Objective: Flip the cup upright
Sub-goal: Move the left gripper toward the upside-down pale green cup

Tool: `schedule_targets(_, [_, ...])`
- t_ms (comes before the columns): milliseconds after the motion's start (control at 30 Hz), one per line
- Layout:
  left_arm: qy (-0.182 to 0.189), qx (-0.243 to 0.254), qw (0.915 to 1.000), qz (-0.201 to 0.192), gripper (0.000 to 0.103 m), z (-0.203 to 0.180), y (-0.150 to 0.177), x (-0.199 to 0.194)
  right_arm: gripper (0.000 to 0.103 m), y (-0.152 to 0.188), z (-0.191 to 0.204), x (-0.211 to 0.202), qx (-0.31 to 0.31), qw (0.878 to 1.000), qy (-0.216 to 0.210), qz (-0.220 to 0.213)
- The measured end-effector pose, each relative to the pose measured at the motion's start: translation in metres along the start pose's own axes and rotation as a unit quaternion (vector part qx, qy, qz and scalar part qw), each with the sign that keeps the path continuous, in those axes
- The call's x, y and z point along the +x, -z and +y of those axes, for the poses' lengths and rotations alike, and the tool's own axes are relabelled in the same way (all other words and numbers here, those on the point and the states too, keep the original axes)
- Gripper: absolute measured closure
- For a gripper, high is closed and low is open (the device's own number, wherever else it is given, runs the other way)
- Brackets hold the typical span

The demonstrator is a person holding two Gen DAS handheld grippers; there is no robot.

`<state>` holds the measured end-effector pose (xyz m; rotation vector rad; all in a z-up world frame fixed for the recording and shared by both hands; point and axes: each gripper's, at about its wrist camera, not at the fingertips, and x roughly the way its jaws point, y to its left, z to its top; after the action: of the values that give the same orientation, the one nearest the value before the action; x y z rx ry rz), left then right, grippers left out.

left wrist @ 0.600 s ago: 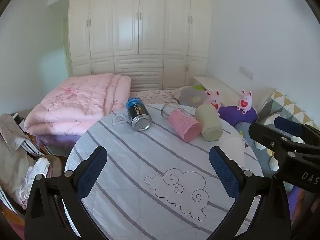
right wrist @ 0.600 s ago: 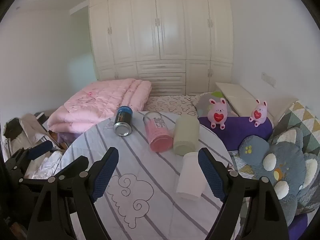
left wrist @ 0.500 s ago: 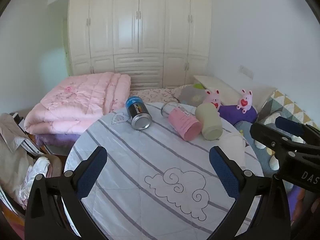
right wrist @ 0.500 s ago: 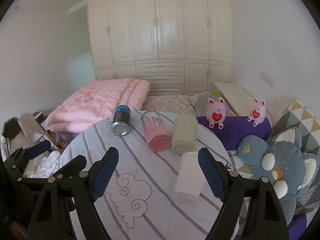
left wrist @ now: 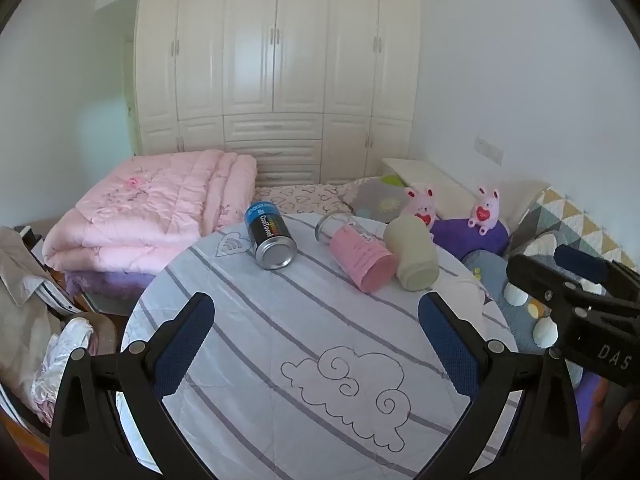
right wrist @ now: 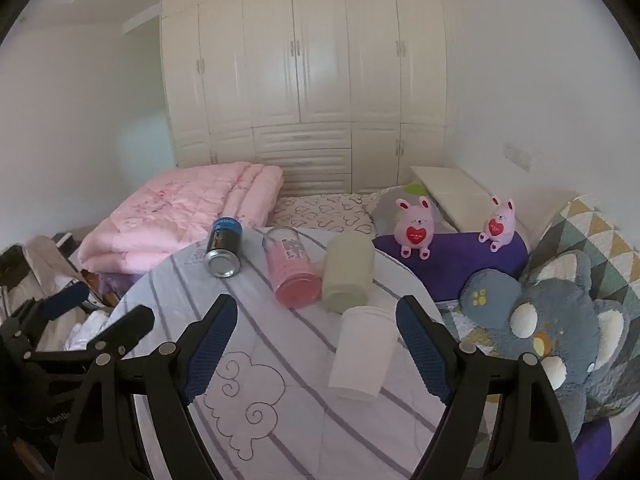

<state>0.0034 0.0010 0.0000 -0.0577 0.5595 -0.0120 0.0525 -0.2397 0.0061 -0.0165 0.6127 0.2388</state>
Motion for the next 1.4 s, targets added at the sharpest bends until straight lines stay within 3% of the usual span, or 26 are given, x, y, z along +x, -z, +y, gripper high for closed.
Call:
schedule_targets(900, [0.001, 0.018, 0.9998, -0.011, 0.000, -0.021, -0.009, 0.009, 0.020, -0.003, -0.015, 0.004, 0.017, 1.000, -0.005, 0.003])
schedule_targets(1067, [0.003, 0.020, 0.9994, -0.028, 0.000, -0.024, -0.011, 0.006, 0.020, -0.004, -0.017, -0.001, 0.010, 1.000, -0.008, -0.024])
schedule_targets(1400, [0.005, 0.022, 0.9985, -0.050, 0.000, -0.027, -0.017, 0.003, 0.020, -0.005, -0.009, -0.010, -0.030, 0.995, 0.024, -0.091])
